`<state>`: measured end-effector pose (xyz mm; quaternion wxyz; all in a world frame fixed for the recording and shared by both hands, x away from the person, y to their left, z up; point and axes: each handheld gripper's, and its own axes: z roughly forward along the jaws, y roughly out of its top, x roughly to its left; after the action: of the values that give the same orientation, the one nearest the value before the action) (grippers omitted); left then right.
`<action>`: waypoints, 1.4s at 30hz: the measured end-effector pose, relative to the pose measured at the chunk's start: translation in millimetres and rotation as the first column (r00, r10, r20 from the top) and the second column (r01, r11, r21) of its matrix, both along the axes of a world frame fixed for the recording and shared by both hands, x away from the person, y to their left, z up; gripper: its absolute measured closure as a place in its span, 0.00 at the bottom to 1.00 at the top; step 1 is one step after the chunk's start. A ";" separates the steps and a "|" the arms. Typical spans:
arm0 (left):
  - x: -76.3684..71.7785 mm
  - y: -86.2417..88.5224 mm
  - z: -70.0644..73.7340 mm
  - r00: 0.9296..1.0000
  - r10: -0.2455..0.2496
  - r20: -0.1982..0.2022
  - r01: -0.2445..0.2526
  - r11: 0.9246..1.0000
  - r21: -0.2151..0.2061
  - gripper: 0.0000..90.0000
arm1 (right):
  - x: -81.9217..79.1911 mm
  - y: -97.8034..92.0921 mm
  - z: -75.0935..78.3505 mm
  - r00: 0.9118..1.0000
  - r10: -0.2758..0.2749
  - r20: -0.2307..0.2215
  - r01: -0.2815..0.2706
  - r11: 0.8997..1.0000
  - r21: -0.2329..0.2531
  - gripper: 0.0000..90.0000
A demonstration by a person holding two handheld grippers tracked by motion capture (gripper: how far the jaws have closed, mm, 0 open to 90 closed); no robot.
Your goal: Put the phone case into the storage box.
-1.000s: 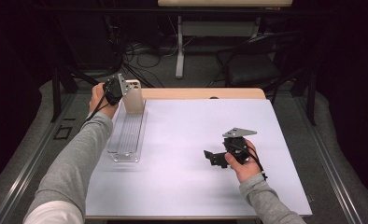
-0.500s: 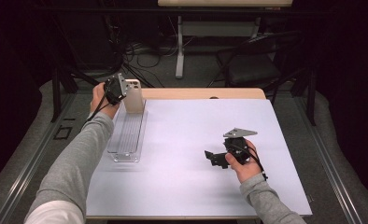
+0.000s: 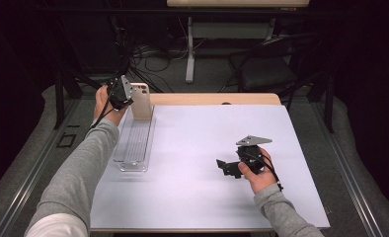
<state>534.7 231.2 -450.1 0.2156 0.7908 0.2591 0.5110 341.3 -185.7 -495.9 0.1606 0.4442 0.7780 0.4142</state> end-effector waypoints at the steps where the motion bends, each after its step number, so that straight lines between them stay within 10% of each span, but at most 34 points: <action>1: -0.5 0.2 0.4 1.000 0.001 0.001 -0.001 1.000 -0.003 0.50 | 0.1 0.0 0.0 1.000 0.002 0.002 -0.002 1.000 -0.002 0.05; 24: -10.0 1.6 10.9 0.999 0.031 0.011 -0.031 0.999 -0.025 0.45 | -3.0 3.0 1.4 1.000 0.002 0.014 -0.002 1.000 -0.023 0.05; 42: -16.7 6.8 21.0 0.992 0.028 -0.125 -0.054 0.975 -0.216 0.43 | -2.8 6.0 3.3 1.000 0.001 0.031 0.000 0.999 -0.048 0.06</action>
<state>518.0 238.0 -429.1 0.2748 0.7863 0.3428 0.4344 338.5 -179.7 -492.6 0.1833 0.4334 0.7853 0.4023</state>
